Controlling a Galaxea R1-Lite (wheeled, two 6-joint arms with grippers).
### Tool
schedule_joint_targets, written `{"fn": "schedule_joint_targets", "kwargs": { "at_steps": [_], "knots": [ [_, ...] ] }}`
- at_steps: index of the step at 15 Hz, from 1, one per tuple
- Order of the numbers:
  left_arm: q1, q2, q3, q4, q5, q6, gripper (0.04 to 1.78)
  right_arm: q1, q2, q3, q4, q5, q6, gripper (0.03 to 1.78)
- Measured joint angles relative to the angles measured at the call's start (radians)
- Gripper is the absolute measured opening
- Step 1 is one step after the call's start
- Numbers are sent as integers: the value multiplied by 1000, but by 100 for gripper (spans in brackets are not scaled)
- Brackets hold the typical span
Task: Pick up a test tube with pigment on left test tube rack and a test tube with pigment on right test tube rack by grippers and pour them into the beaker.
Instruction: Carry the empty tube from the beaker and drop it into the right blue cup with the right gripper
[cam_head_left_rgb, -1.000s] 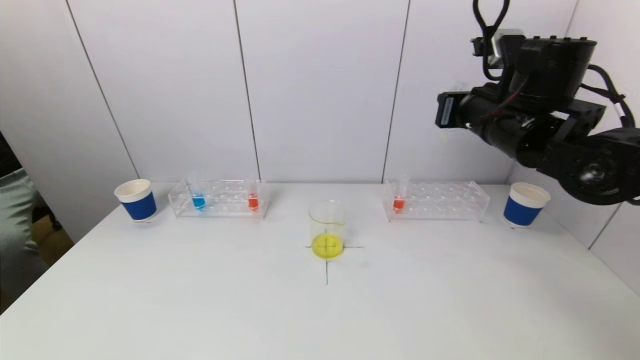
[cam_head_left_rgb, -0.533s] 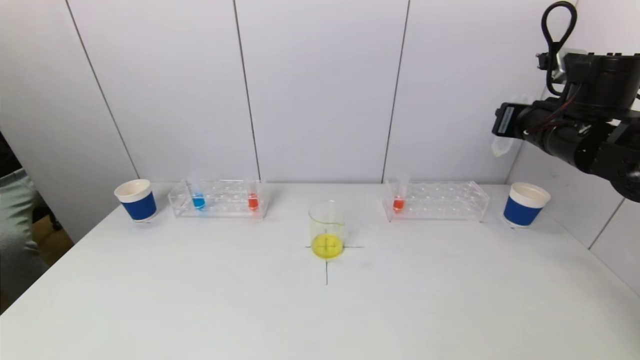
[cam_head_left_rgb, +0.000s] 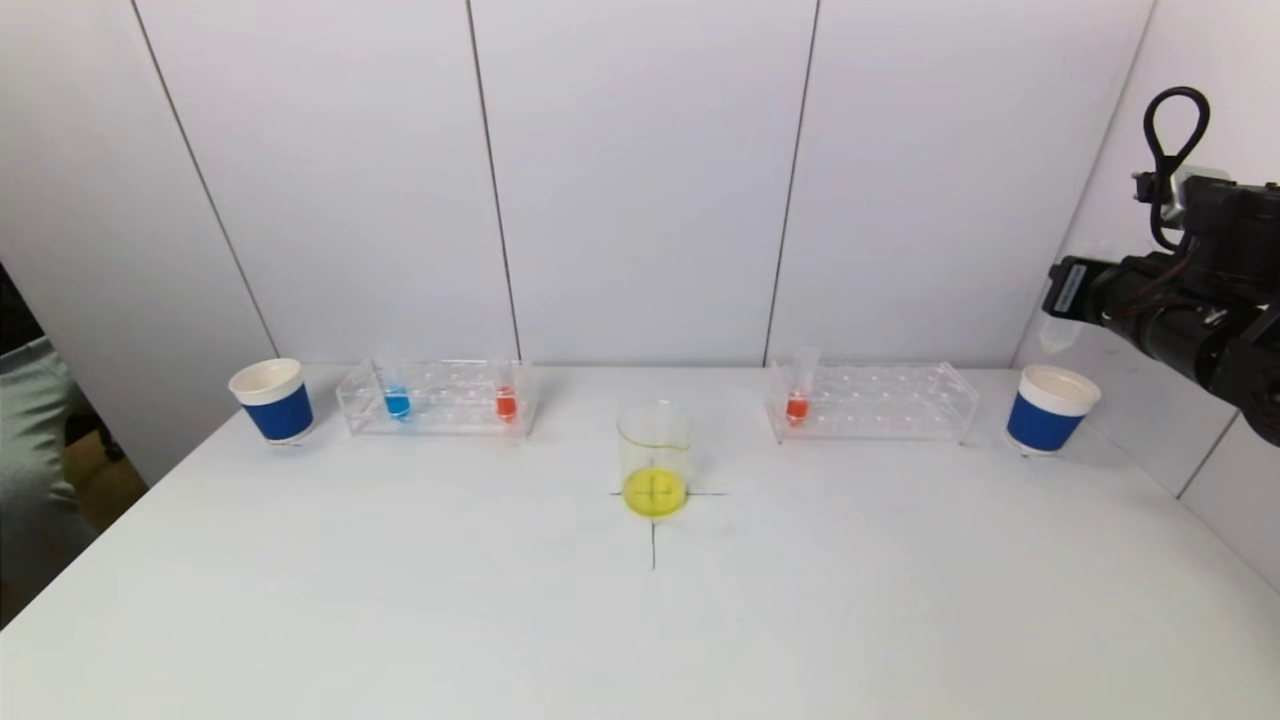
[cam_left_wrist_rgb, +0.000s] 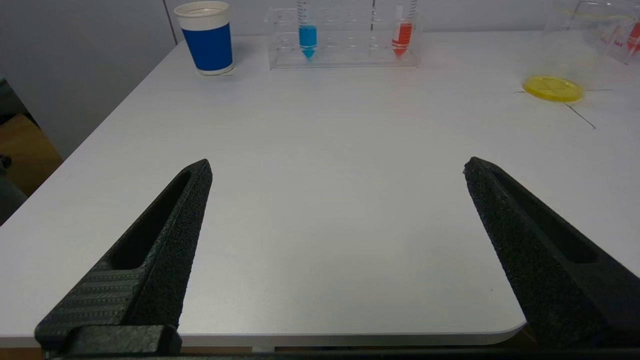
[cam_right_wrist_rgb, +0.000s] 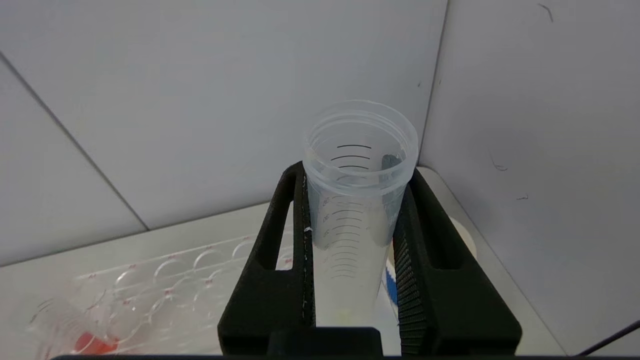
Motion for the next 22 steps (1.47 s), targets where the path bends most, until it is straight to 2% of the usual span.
{"fn": "schedule_joint_targets", "kwargs": {
  "at_steps": [3,8,16,22],
  "knots": [
    [0,0,0,0,0,0,176,-42,76,17,-115,17,-2,51],
    [0,0,0,0,0,0,176,-97,211,-38,-175,47,-2,51],
    [0,0,0,0,0,0,176,-180,396,-224,-160,71,-6,51],
    [0,0,0,0,0,0,176,-204,449,-241,-165,83,-6,51]
  ]
}}
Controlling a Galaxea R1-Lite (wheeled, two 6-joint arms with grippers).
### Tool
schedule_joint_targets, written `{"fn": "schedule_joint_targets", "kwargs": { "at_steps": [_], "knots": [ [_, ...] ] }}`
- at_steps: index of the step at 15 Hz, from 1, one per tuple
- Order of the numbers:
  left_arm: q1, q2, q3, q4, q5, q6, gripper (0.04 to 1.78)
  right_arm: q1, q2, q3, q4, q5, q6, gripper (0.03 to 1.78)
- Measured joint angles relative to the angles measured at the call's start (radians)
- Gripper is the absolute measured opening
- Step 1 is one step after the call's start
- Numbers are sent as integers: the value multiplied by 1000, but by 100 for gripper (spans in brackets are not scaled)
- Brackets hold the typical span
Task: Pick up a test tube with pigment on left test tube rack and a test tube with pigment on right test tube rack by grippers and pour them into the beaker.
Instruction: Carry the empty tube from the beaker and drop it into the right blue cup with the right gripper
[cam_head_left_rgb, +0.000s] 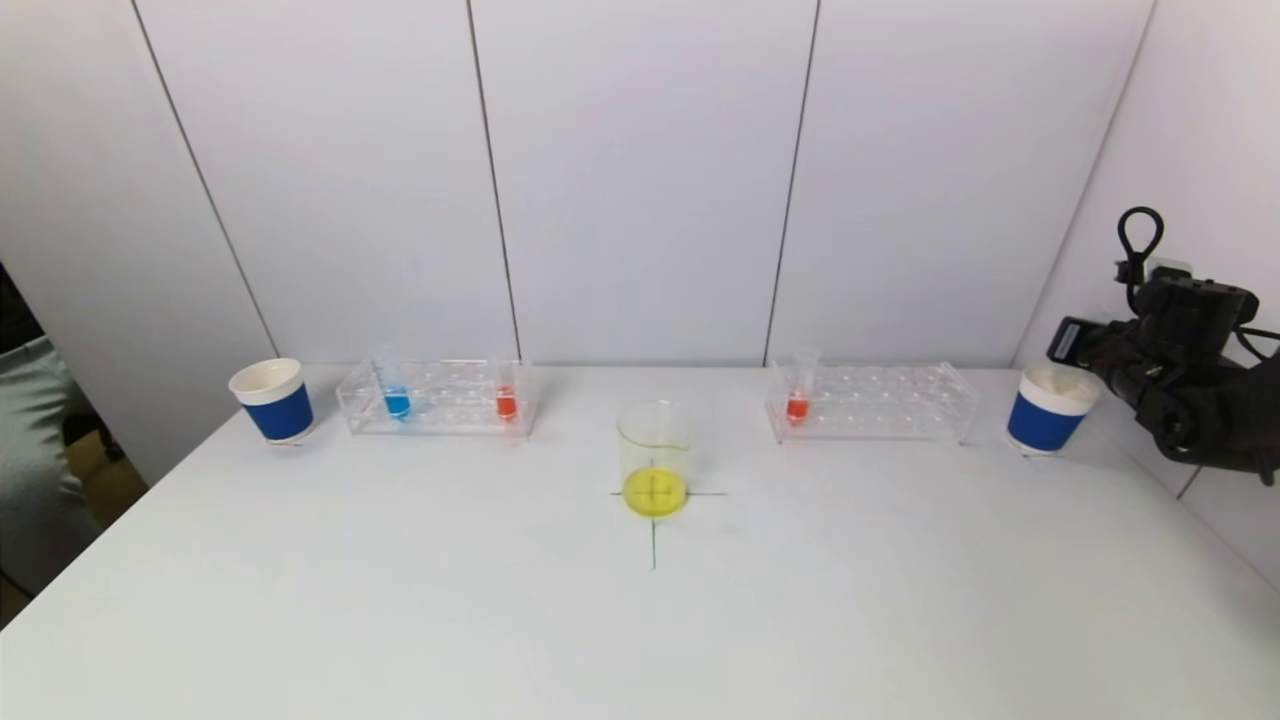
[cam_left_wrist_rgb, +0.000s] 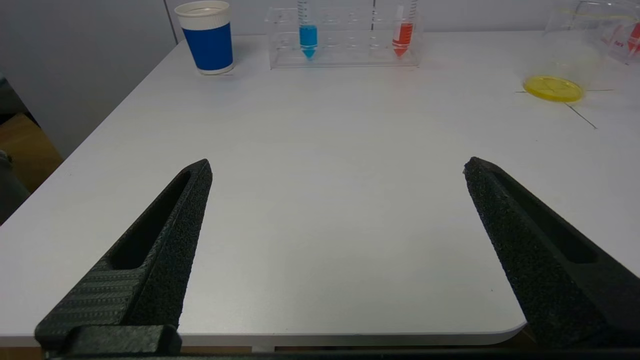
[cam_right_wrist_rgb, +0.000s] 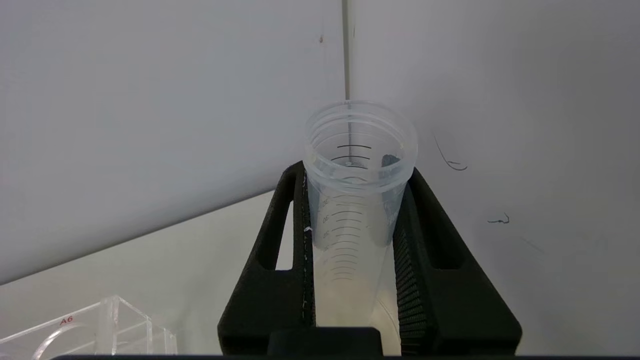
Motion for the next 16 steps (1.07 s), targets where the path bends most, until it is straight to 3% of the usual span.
{"fn": "schedule_joint_targets", "kwargs": {
  "at_steps": [16],
  "knots": [
    [0,0,0,0,0,0,176,-1,8,40,-12,8,1,51]
  ]
}}
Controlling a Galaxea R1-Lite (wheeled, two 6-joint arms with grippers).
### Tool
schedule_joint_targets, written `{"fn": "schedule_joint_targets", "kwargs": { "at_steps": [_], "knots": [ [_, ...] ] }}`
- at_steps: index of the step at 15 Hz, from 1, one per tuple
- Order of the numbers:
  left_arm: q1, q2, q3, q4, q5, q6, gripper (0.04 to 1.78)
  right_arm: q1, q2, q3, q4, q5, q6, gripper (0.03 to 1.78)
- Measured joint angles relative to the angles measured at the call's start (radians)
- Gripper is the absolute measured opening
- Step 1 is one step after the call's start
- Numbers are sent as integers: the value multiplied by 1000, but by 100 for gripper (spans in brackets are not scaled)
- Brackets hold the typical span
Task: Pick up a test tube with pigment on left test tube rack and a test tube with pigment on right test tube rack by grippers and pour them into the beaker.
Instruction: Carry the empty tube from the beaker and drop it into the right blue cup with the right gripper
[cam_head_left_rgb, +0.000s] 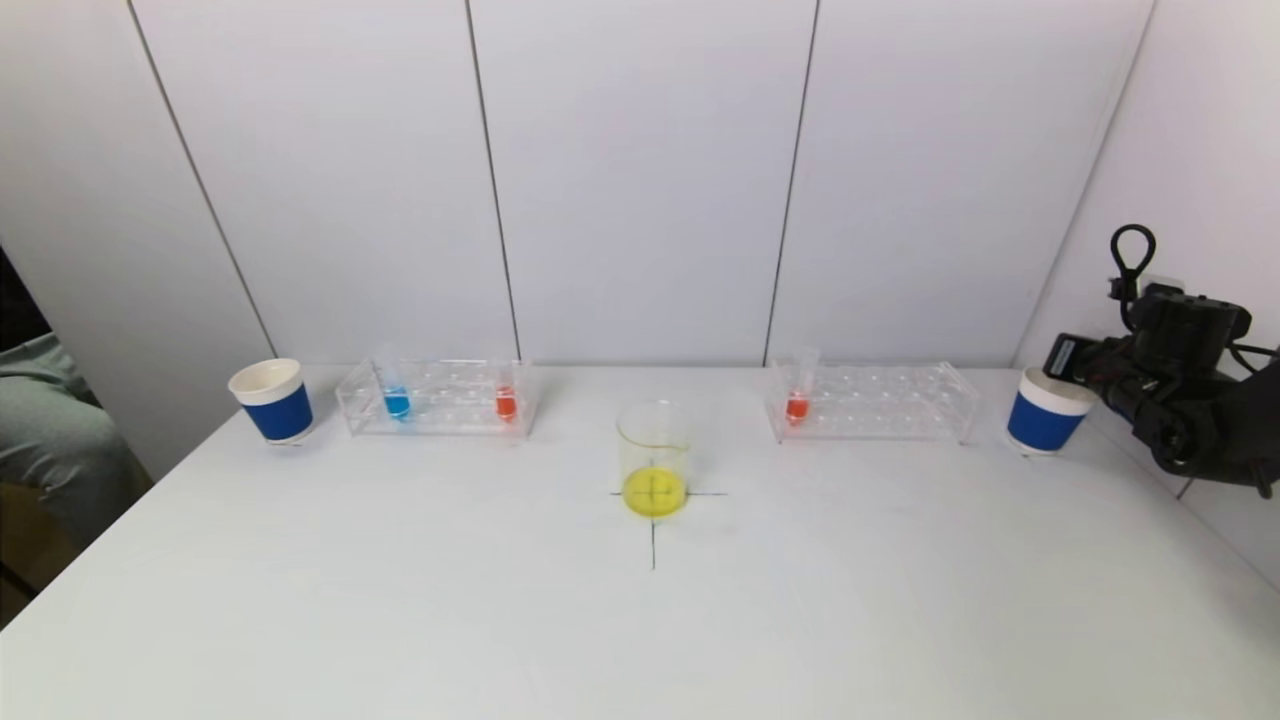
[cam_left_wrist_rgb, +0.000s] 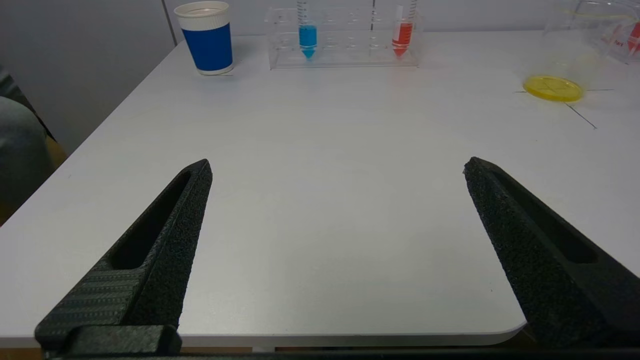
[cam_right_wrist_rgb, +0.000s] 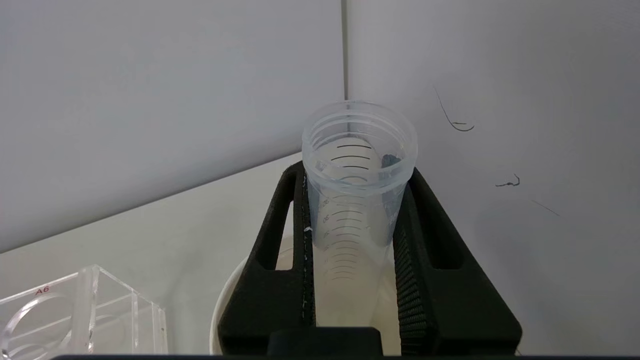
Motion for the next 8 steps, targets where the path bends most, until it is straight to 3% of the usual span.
{"fn": "schedule_joint_targets", "kwargs": {
  "at_steps": [5,8],
  "knots": [
    [0,0,0,0,0,0,176,1,-1,1,0,0,0,51],
    [0,0,0,0,-1,0,176,0,-1,1,0,0,0,63]
  ]
}}
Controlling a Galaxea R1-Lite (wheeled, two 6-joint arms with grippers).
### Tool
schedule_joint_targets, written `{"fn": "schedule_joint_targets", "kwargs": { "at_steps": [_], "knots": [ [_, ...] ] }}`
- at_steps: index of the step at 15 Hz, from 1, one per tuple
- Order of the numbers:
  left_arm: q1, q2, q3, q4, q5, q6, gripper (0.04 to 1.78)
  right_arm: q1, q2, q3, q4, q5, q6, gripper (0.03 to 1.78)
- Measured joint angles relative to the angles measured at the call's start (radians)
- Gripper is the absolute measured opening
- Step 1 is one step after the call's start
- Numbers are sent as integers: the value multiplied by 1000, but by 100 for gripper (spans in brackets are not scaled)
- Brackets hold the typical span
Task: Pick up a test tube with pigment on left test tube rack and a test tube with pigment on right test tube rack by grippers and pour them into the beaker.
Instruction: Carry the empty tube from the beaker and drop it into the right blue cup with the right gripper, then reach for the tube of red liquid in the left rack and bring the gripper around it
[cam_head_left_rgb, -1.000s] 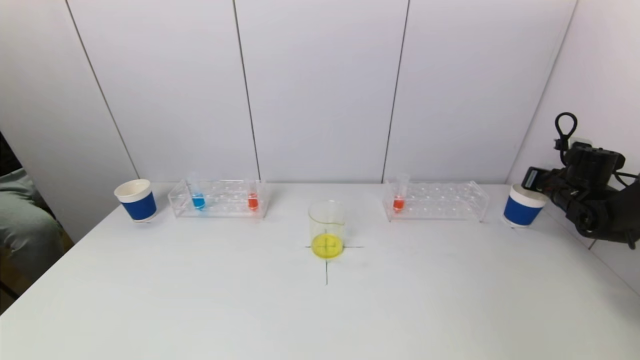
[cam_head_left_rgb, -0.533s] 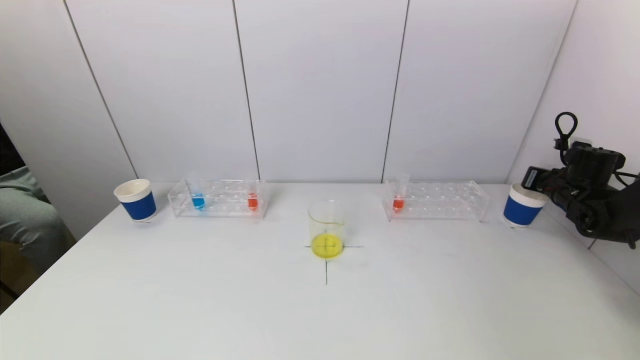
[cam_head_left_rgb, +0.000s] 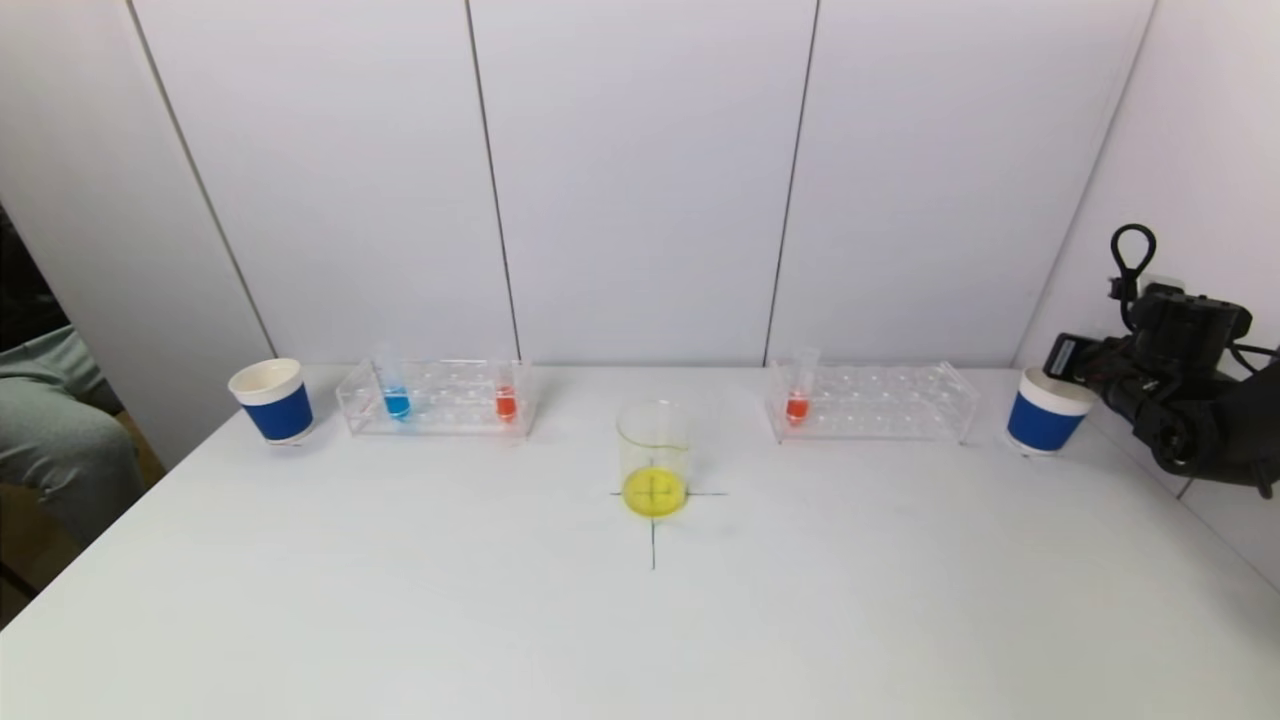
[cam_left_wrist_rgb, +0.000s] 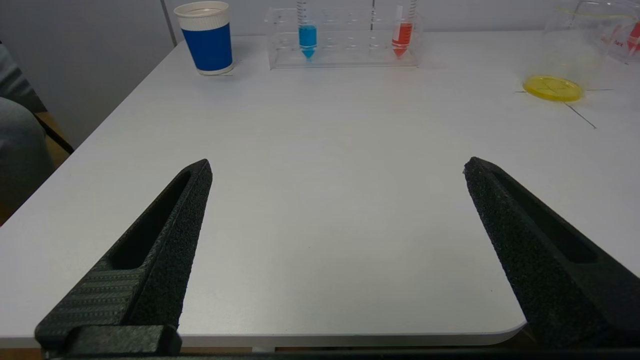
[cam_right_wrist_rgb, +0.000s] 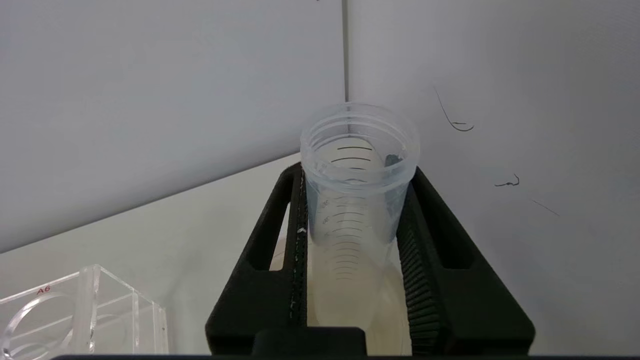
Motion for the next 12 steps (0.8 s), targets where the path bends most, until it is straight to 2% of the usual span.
{"fn": "schedule_joint_targets", "kwargs": {
  "at_steps": [2,5,7,10,12],
  "knots": [
    [0,0,0,0,1,0,176,0,0,1,0,0,0,84],
    [0,0,0,0,0,0,176,0,-1,1,0,0,0,132],
    [0,0,0,0,1,0,176,0,-1,1,0,0,0,157],
    [0,0,0,0,1,0,176,0,-1,2,0,0,0,176],
    [0,0,0,0,0,0,176,0,-3,2,2,0,0,178]
  ]
}}
